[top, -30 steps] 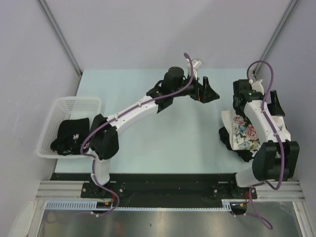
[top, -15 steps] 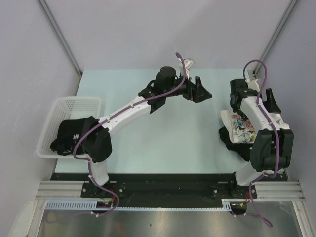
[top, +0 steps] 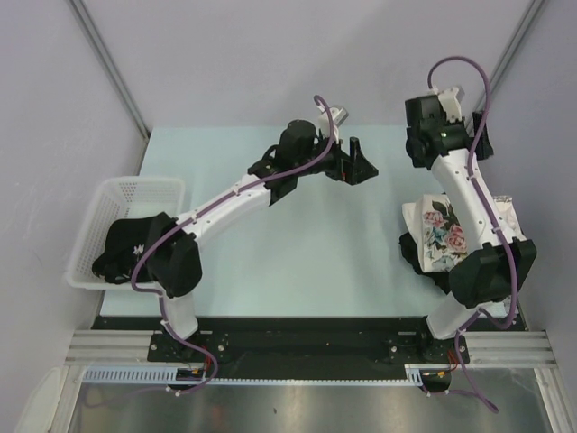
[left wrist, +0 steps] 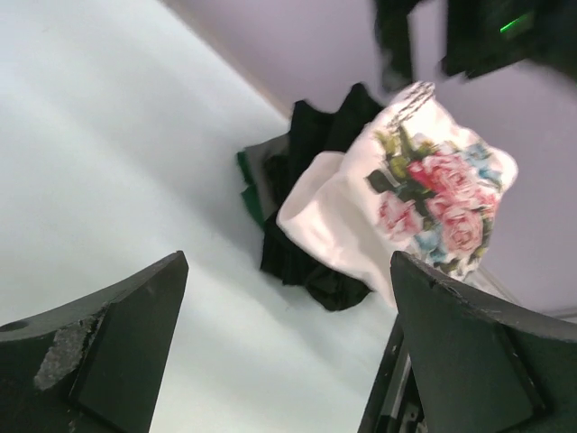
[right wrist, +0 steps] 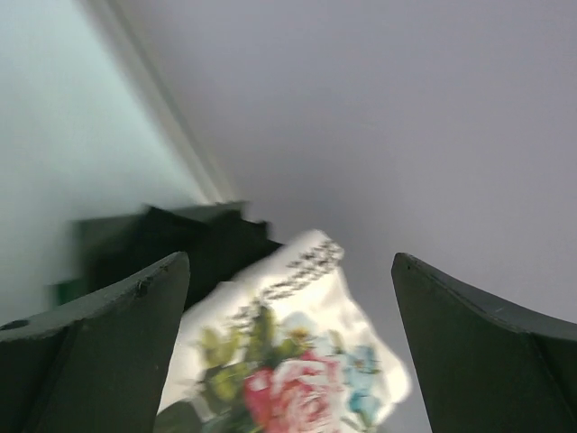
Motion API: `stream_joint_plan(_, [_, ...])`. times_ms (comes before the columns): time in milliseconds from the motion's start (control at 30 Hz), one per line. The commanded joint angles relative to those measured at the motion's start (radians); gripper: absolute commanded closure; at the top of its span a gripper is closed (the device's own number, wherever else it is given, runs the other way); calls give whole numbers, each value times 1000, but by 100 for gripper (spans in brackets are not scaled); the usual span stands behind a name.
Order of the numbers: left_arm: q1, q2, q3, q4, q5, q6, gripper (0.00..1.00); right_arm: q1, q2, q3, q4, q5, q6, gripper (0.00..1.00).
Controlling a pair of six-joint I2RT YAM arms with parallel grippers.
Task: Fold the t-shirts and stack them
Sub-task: Put the neatly folded tshirt into the corner of the board with both arms
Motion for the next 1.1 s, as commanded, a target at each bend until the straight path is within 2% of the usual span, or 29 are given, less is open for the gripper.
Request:
stream_joint_plan(0, [27, -114, -47, -102, -108, 71, 0, 48, 65, 252, -161, -282, 137, 0])
stream_joint_plan(33, [31, -127, -58, -122, -130, 77, 0, 63, 75, 283, -166, -403, 146, 0])
stream_joint_plan(133, [53, -182, -116, -130, -154, 89, 0, 80, 122, 393, -171, -564, 238, 0])
stream_joint_plan(233, [76, -243, -177, -132, -177, 97, 1, 95, 153, 421, -130, -705, 284, 0])
stream_joint_plan(300, [94, -279, -225, -148, -226, 108, 0, 114, 170, 421, -106, -746, 294, 0])
stream_joint_plan(500, [169, -409, -352, -225, -376, 105, 0, 187, 181, 407, 12, -717, 298, 0])
stream_joint_plan(700, [252, -507, -473, -260, -515, 62, 0, 286, 190, 334, 150, -597, 248, 0])
stream_joint_plan(900, [318, -573, -509, -279, -563, 92, 0, 378, 248, 335, 168, -485, 214, 0])
stream_joint_plan(1067, [339, -604, -542, -273, -571, 77, 0, 411, 236, 301, 226, -490, 202, 1])
